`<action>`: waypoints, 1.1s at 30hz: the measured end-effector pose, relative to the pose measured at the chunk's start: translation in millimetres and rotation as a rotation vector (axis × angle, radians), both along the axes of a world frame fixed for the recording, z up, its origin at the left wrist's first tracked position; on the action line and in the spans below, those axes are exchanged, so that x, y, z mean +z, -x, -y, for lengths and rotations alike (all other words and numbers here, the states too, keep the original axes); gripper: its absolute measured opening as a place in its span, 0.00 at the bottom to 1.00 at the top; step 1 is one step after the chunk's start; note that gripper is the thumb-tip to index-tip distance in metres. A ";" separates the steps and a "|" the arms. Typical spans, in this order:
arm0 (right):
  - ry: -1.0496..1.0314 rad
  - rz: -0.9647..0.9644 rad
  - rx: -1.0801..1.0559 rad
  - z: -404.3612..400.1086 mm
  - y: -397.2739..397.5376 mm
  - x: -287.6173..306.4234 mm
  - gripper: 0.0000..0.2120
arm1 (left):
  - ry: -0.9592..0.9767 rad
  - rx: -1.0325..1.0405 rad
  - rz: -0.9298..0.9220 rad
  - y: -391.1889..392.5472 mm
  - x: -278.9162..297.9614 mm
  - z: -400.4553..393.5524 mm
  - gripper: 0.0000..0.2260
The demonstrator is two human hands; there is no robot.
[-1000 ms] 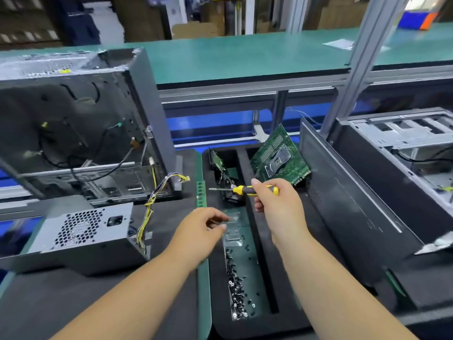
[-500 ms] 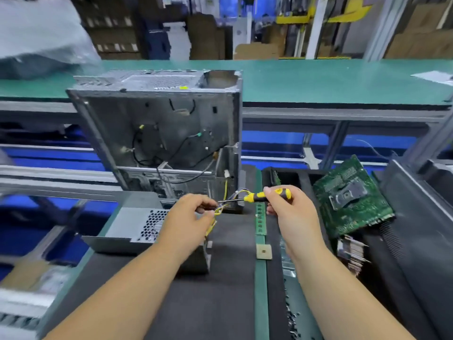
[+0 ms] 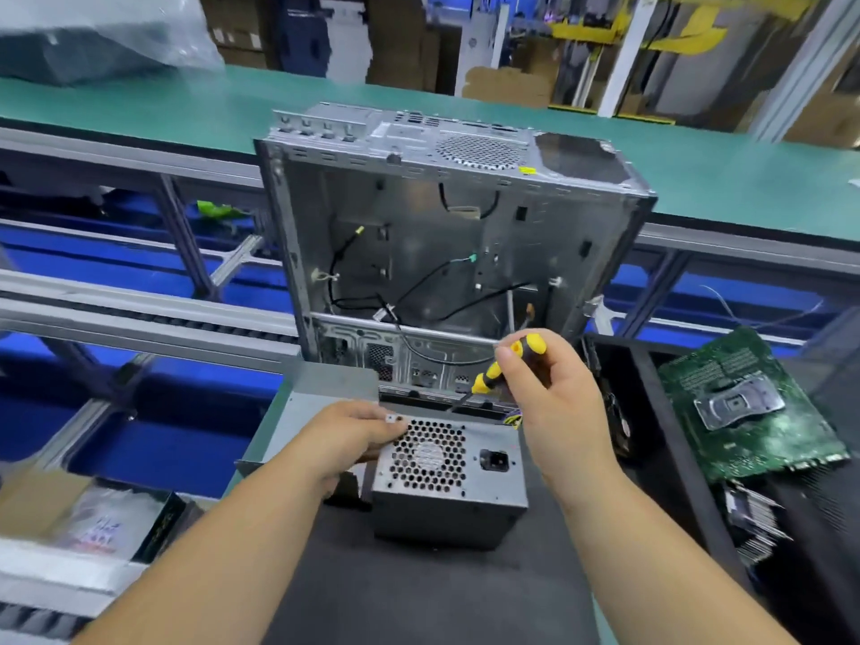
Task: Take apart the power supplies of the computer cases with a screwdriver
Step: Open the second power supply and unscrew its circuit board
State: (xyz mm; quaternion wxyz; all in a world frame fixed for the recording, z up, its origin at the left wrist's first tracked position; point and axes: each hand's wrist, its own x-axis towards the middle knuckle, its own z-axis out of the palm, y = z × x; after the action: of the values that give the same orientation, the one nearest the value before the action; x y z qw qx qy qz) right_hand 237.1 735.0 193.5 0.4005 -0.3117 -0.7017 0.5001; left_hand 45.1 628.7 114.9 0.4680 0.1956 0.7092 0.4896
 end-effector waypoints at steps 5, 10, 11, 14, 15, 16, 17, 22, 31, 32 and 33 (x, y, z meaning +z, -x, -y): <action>-0.130 0.055 -0.046 15.8 37.1 7.7 0.09 | -0.120 -0.095 0.116 13.8 -8.7 -7.3 0.04; -0.179 0.086 -0.112 22.1 57.6 9.4 0.07 | -0.165 -0.162 0.114 22.2 -12.4 -21.6 0.04; -0.199 0.097 -0.126 23.1 60.3 9.8 0.07 | -0.163 -0.180 0.121 23.8 -12.9 -23.8 0.04; -0.247 0.142 -0.168 25.6 65.7 10.3 0.06 | -0.147 -0.224 0.144 26.3 -15.9 -29.9 0.05; -0.259 0.161 -0.182 26.5 66.8 9.4 0.06 | -0.138 -0.228 0.151 27.1 -18.6 -31.9 0.06; -0.265 0.175 -0.195 28.0 67.8 8.3 0.06 | -0.126 -0.225 0.160 27.6 -20.6 -33.3 0.07; -0.267 0.183 -0.205 30.0 68.7 7.3 0.06 | -0.114 -0.216 0.172 28.0 -21.8 -33.6 0.09; -0.244 0.191 -0.247 35.5 71.5 5.9 0.05 | -0.114 -0.195 0.232 30.4 -24.4 -34.6 0.22; -0.241 0.204 -0.225 37.9 72.4 6.0 0.05 | -0.097 -0.126 0.322 29.5 -33.0 -35.2 0.10; -0.253 0.225 -0.223 35.9 71.9 7.0 0.05 | -0.096 -0.126 0.331 29.2 -32.0 -35.7 0.10; -0.264 0.248 -0.221 34.0 72.1 8.3 0.05 | -0.095 -0.127 0.334 29.9 -31.6 -36.4 0.10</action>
State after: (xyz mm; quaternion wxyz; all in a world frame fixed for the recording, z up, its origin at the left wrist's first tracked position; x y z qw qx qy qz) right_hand 165.0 700.9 201.8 0.4006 -0.3907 -0.7667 0.3146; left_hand 15.2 665.1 83.2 0.5996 0.1780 0.5838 0.5177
